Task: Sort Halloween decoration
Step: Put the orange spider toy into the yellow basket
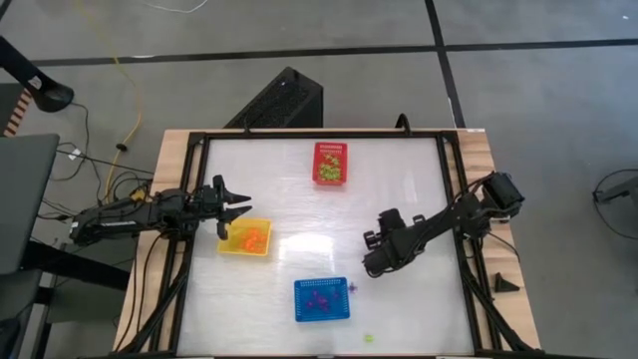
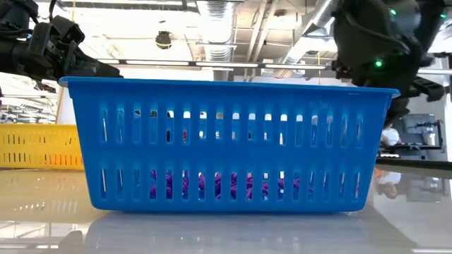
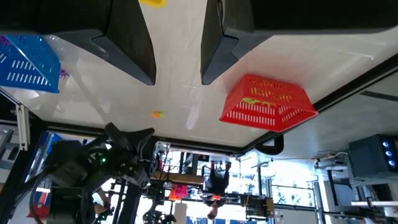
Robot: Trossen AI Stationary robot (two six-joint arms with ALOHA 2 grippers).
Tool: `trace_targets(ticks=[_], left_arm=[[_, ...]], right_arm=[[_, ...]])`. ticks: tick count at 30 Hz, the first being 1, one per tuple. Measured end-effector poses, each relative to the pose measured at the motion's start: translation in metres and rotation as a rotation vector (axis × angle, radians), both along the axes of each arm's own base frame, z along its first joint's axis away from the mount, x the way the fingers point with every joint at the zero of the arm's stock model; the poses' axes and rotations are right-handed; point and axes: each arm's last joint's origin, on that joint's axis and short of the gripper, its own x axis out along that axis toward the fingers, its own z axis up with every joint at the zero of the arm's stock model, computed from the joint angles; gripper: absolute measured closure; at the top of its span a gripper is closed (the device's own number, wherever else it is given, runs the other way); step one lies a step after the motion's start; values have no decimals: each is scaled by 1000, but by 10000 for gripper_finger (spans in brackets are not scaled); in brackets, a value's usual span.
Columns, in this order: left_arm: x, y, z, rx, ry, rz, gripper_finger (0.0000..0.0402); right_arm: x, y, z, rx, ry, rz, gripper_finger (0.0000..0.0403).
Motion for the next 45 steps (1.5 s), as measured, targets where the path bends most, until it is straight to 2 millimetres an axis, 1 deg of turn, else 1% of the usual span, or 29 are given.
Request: trace_targets(ticks=[3,5,10,14,16,18,21,23,26,32,36,37,40,45], left_arm=[[0,0,0,0,0,0,285],[0,0,0,0,0,0,285],[0,0,0,0,0,0,285],[0,0,0,0,0,0,285],[0,0,0,0,0,0,285],[0,0,0,0,0,0,285],[0,0,0,0,0,0,285],[0,0,0,0,0,0,285],[0,0,0,0,0,0,285],[0,0,0,0,0,0,285],[0,0,0,0,0,0,285],[0,0,0,0,0,0,285],[0,0,0,0,0,0,285],[0,0,0,0,0,0,285]], right_arm=[[5,-1,2,12,2,31,378],[7,-5,0,16,10,35,362],[4,-12,-9,48,28,5,281],[2,-11,-16,83,22,3,213],[-2,-12,-22,108,34,-3,185],[-5,-11,-29,122,18,1,166],[-8,-9,-39,131,-40,17,157],[-10,-8,-43,123,-64,29,164],[-11,-4,-45,122,-87,29,198],[-13,2,-43,121,-86,48,310],[-7,5,-36,135,-58,78,375],[-4,6,-33,139,-54,91,383],[5,9,-23,144,-56,126,383],[16,9,-5,126,-41,154,363]])
